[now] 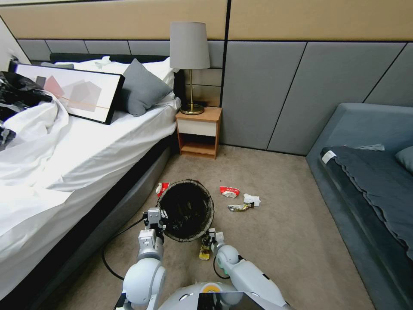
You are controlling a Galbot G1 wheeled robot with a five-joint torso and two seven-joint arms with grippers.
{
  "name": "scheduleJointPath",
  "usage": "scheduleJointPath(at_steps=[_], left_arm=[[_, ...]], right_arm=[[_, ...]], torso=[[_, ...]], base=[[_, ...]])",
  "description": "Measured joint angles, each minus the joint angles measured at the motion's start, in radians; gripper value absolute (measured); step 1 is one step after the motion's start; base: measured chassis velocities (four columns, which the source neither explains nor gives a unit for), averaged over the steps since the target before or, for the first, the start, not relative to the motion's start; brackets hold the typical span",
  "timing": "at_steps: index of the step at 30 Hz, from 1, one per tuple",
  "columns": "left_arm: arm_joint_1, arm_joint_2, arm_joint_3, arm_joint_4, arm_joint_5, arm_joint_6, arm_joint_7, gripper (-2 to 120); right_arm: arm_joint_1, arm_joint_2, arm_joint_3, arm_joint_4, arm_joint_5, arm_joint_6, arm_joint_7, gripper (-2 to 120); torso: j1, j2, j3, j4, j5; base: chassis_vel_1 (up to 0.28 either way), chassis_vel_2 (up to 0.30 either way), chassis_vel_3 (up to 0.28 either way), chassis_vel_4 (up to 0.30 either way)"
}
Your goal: Pick up the trash bin, then pick up the garbage from the floor and place it into the trash bin.
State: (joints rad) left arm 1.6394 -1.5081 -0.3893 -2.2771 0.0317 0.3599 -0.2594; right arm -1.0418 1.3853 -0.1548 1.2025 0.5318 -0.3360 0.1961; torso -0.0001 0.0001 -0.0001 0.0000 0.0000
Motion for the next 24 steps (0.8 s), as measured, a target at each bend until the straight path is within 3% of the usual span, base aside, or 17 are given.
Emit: scheduleJointPath(at_steps=[4, 24], left_arm=[[-0.002, 0.000, 0.002, 0.004, 0.000, 0.000, 0.000, 1], [-0.018, 0.009, -0.002, 0.016, -0.017, 0.003, 0.002, 1]], right_arm=[[-0.001, 0.000, 0.004, 0.001, -0.002, 0.001, 0.000, 0], [-0.047, -0.016, 0.091, 0.058, -0.035, 0.034, 0.000, 0]], torso=[[0.000, 0.000, 0.000, 0.0000, 0.0002], [0.000, 0.000, 0.000, -0.0005, -0.0003]], base=[[0.000, 0.000, 0.000, 0.000], [0.000, 0.000, 0.000, 0.000]])
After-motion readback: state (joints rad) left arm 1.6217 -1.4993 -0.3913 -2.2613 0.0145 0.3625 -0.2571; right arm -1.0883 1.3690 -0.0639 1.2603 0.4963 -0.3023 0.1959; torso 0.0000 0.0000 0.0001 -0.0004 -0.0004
